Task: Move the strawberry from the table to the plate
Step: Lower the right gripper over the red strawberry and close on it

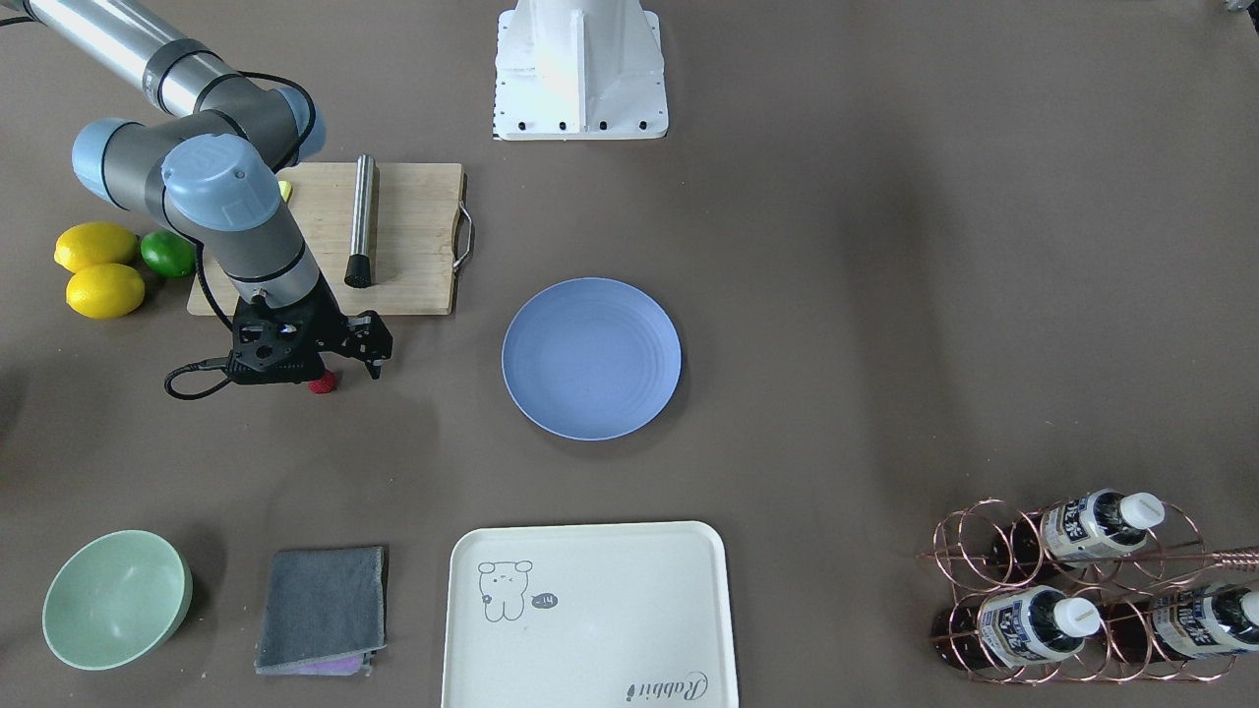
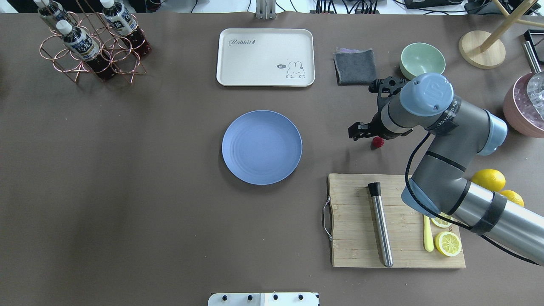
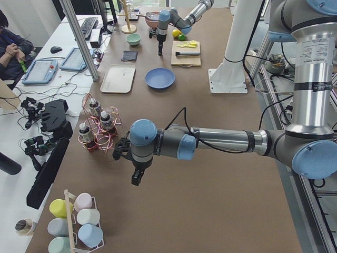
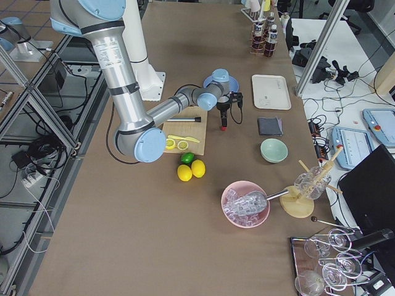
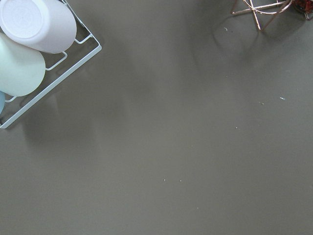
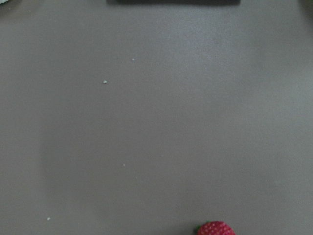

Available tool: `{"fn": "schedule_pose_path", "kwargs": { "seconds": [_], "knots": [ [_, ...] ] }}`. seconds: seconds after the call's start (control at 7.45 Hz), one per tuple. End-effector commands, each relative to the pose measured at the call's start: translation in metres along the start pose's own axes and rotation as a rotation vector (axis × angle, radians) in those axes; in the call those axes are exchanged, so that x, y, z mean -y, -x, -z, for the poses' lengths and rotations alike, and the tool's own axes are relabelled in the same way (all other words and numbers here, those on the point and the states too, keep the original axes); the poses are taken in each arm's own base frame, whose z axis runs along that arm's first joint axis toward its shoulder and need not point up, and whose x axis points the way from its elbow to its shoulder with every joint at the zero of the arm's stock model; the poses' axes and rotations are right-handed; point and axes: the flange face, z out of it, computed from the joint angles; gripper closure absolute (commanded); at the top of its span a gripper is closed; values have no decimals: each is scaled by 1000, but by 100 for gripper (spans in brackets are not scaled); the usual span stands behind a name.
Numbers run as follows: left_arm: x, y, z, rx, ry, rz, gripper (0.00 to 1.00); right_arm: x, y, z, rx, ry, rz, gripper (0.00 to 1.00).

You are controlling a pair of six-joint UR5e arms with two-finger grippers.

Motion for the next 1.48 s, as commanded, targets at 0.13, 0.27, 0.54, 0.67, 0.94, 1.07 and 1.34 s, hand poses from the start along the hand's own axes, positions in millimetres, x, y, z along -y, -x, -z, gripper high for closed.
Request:
{"fn": "schedule_pose_path", "kwargs": {
  "seconds": [0.13, 0.27, 0.54, 0.67, 0.94, 1.07, 1.34],
  "knots": [
    [-2, 0, 0, 0, -1, -1, 2, 1, -6, -7, -18, -7, -6, 21],
    [-2, 0, 1, 1, -3, 0, 2, -1, -13, -11, -28, -3, -8, 23],
    [-1, 0, 1, 1, -3, 0, 2, -2, -17, -14, -37, -3, -10, 23],
    [-1, -1, 2, 1, -4, -1, 2, -2, -18, -16, -42, -2, -15, 28],
    [-1, -1, 2, 1, -5, -2, 2, -2, -18, -16, -40, -2, -33, 61],
    [0, -1, 3, 1, -6, -3, 2, -3, -17, -16, -39, -2, -38, 91],
    [0, -1, 3, 0, -5, -2, 2, -5, -12, -11, -31, -12, -33, 100]
  ]
}}
